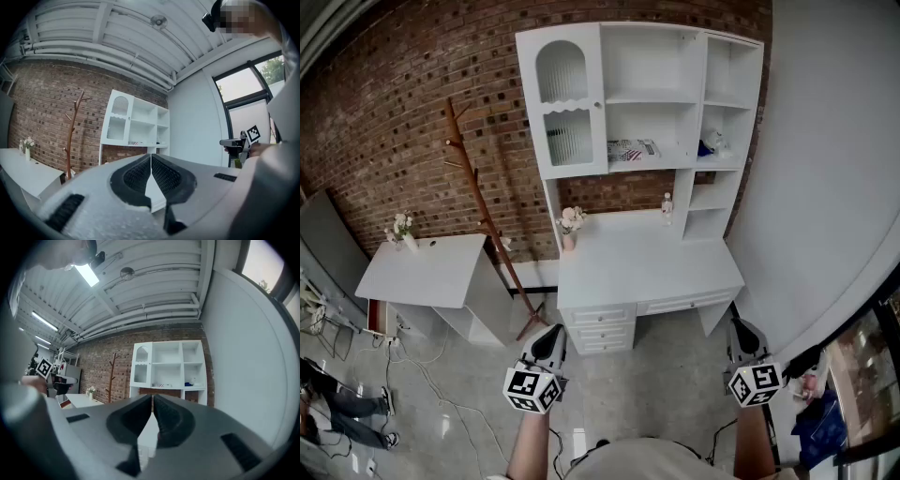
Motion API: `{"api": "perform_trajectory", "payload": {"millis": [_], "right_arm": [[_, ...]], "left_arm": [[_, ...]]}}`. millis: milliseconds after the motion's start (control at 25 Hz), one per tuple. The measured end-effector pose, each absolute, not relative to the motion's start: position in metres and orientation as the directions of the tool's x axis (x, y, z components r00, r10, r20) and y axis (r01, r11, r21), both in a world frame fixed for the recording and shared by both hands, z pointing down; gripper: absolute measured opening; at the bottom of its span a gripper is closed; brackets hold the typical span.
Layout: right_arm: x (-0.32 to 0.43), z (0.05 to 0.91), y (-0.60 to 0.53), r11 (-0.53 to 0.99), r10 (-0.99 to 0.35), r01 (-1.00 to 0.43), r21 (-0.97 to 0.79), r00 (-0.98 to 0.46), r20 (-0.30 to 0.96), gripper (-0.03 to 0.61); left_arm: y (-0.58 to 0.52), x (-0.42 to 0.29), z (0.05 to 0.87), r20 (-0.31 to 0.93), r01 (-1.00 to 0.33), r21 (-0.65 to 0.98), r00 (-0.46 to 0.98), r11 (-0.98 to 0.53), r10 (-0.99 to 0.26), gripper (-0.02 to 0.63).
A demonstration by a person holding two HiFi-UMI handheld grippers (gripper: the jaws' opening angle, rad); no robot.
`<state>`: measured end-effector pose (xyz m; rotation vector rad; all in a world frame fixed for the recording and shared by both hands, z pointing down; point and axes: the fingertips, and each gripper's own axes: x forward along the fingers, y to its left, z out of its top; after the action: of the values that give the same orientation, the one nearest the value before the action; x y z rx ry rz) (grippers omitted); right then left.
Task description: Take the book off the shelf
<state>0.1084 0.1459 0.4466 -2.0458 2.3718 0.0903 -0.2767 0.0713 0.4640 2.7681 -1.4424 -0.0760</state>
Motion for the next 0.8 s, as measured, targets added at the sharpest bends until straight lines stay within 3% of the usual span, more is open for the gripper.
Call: {"api": "perform_trajectory", "payload": {"millis": [800], "right_arm": [[0.1157, 0.4428, 0.1434, 0.158, -0.986, -0.987, 0.026, -0.16, -0.055, 0.037]], "left_arm": [[0.0747, -0.2706, 0.4643, -0.031, -0.826, 0.037, 0.562, -0.563, -0.827, 0.028]]}}
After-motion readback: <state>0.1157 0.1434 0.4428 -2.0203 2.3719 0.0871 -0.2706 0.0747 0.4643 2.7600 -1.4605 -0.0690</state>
